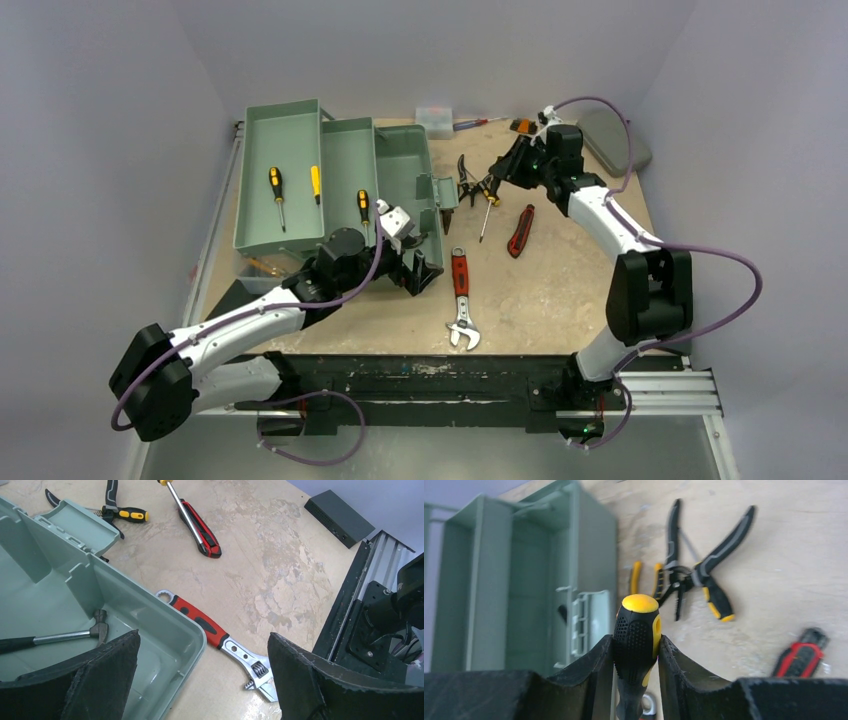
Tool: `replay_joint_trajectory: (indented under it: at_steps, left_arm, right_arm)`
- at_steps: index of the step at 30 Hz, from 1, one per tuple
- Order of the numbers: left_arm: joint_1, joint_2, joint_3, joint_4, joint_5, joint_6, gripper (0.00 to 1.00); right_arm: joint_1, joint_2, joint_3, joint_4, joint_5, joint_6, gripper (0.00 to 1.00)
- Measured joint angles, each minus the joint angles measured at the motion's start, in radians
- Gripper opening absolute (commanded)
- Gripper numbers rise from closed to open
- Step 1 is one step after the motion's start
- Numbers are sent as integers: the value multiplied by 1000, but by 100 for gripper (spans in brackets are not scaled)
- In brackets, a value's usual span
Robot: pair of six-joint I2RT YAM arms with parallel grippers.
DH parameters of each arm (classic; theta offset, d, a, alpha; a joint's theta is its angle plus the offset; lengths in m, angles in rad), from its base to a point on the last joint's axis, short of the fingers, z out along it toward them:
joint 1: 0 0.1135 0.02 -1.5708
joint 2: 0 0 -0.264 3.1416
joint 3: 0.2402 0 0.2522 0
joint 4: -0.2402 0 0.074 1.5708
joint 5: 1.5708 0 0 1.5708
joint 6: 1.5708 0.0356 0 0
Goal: Pack the tool kit
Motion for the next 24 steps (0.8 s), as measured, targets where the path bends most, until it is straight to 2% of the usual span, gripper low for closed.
replay_joint_trajectory:
  at_steps: [4,9,18,24]
  left_arm:
    - [0,1,0,-2,0,7,95]
    - [0,-20,-1,-7,-1,14,95]
    - [0,-90,-2,-7,0,14,95]
    - [0,-106,-16,-8,0,14,95]
  right_arm:
    - [10,-45,-41,74,-141,1,16]
    - [59,-60,-40,124,-223,0,17]
    - [278,-7,34,139,-256,-39,19]
    - [348,104,100,174,-249,-18,19]
